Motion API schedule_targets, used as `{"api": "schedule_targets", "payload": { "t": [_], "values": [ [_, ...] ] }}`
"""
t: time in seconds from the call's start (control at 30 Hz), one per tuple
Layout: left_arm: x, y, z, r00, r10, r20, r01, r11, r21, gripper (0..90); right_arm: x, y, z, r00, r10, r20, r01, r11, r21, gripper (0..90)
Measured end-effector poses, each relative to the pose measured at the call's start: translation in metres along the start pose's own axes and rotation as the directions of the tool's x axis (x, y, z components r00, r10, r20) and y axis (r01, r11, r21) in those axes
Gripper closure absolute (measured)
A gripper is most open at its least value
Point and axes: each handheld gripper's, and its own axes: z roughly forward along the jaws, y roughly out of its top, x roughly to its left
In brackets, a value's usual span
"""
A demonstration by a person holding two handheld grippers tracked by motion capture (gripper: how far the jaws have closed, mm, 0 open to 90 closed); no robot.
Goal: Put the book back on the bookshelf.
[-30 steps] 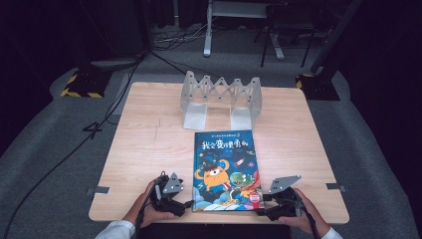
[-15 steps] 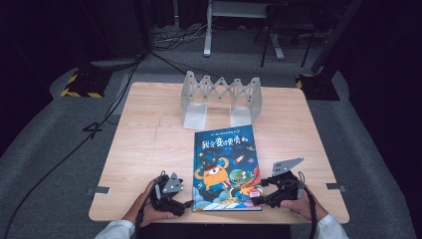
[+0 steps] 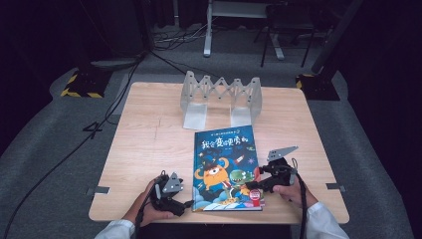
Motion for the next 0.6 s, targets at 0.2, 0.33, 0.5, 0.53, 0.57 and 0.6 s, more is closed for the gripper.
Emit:
{"api": "schedule_targets", "payload": {
  "t": [0.2,0.33,0.5,0.53,0.57,0.6],
  "values": [
    [0.001,0.0,0.0,1.0,0.007,-0.004,-0.007,1.0,0.001,16.7,-0.009,0.01,0.011,0.9999,0.014,-0.008,-0.015,1.0,-0.019,27.0],
    [0.001,0.0,0.0,1.0,0.007,-0.004,-0.007,1.0,0.002,16.5,-0.007,0.017,0.016,1.0,0.003,0.001,-0.003,0.999,-0.036,26.7],
    [0.001,0.001,0.001,1.0,0.009,-0.002,-0.009,1.0,0.004,16.1,-0.004,0.022,0.014,0.9997,-0.024,0.008,0.024,0.999,-0.036,27.3],
    [0.001,0.001,0.001,1.0,0.009,-0.002,-0.009,1.0,0.004,16.0,-0.003,0.022,0.014,0.9995,-0.03,0.012,0.03,0.999,-0.036,27.5],
    [0.001,0.001,0.001,1.0,0.009,-0.002,-0.009,1.0,0.003,16.0,-0.003,0.022,0.014,0.9994,-0.033,0.01,0.034,0.999,-0.04,28.1],
    [0.001,0.001,0.001,1.0,0.01,-0.001,-0.01,0.9999,0.004,15.8,-0.003,0.022,0.013,0.9994,-0.034,0.008,0.034,0.998,-0.044,30.8]
  ]
}}
